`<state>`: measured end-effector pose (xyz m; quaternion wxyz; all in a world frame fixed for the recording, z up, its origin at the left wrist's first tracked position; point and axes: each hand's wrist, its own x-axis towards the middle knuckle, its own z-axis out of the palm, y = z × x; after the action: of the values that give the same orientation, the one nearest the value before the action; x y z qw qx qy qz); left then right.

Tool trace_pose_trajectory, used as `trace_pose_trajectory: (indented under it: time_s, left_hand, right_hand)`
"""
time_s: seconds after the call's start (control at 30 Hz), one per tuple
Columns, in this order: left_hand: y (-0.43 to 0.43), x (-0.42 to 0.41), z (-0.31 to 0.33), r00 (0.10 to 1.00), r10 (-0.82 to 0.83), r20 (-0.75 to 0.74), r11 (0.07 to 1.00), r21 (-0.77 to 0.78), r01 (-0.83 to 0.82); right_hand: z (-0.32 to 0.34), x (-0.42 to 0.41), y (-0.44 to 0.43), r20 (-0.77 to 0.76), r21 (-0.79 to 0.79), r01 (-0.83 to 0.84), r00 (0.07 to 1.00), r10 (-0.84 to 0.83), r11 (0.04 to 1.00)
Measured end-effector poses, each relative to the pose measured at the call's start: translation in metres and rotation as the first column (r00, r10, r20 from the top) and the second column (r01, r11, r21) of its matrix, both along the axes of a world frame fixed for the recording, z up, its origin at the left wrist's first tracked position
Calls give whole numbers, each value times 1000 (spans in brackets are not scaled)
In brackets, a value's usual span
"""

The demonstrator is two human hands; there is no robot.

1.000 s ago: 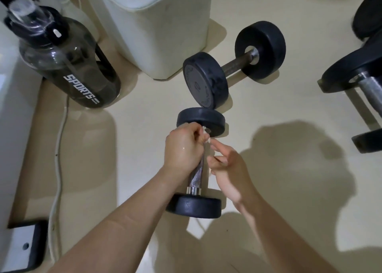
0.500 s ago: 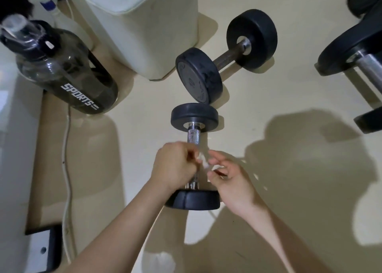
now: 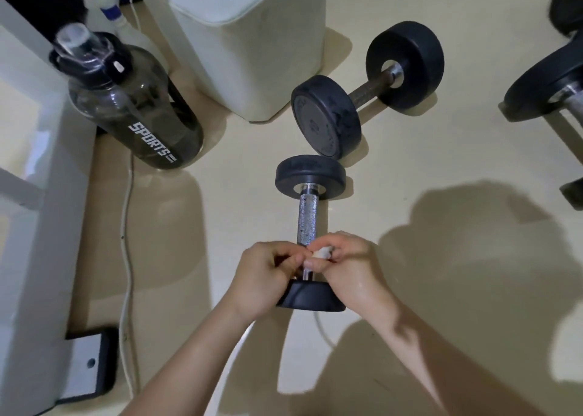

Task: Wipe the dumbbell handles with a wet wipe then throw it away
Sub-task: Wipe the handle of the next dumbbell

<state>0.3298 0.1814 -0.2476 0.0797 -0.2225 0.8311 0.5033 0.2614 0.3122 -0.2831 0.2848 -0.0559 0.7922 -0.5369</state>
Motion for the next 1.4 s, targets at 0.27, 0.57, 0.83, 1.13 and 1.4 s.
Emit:
trace_pose_trajectory:
  time_s: [0.27,0.57,0.83,1.13,1.4]
  left_hand:
    - [21,52,-11,958,202,-201,979,34,-200]
    - [29,51,-9,935,264,-236,964,85,-251]
    - [28,49,-2,937,279,-211,959,120,-258]
    - [24,48,-2,940,299,-161,950,138,-279]
    - [32,47,2,937,312,-156,947,125,-295]
  right_hand:
    - [5,-26,-9,-11,-41,129,992,-130,991]
    - [14,-33,-8,-39,40,92,995,-91,995]
    - [14,-30,-2,-101,170,-93,989,111,981]
    - [13,-30,-14,-182,170,-75,977,106,983]
    - [17,-47,-20,-269,155,-110,951,149,982]
